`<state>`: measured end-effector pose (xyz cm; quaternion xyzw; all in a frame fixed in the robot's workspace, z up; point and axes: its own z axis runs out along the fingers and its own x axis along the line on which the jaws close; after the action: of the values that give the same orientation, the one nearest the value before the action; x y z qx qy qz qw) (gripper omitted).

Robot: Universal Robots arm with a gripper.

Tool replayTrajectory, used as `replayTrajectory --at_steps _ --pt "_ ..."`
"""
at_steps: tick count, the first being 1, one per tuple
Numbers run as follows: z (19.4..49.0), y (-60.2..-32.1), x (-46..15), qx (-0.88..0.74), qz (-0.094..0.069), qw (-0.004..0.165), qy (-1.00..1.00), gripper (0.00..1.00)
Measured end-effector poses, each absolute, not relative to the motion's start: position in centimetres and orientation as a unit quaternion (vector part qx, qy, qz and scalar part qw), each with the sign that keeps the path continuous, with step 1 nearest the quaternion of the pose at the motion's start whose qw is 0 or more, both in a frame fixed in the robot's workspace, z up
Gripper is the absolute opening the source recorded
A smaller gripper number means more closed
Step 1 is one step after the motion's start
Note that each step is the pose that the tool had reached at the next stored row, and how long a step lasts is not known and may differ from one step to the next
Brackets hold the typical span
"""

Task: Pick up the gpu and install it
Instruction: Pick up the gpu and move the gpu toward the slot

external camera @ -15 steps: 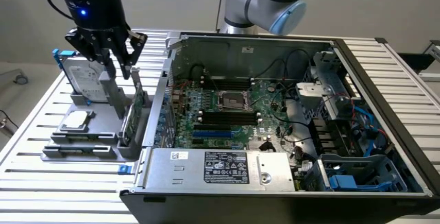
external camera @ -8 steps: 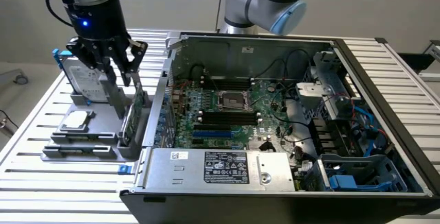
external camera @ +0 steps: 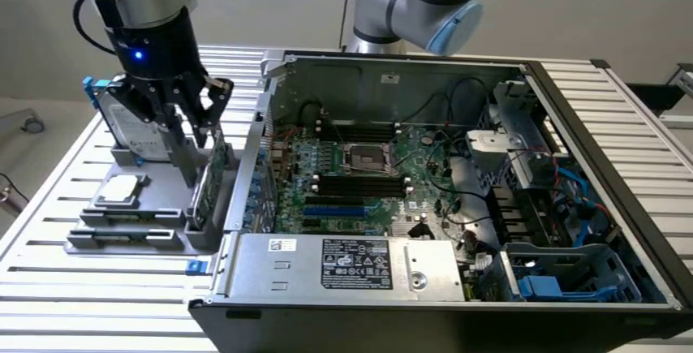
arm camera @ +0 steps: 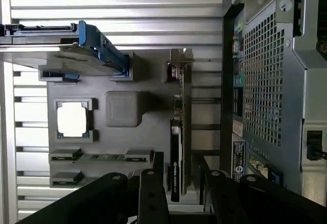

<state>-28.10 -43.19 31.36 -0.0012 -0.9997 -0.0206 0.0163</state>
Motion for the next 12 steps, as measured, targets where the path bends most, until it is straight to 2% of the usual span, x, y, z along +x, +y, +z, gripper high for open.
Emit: replayTrajectory --at_steps 12 --pt "29.2 -43.3 -28.2 0.045 -0.02 0.017 -0.999 0.36"
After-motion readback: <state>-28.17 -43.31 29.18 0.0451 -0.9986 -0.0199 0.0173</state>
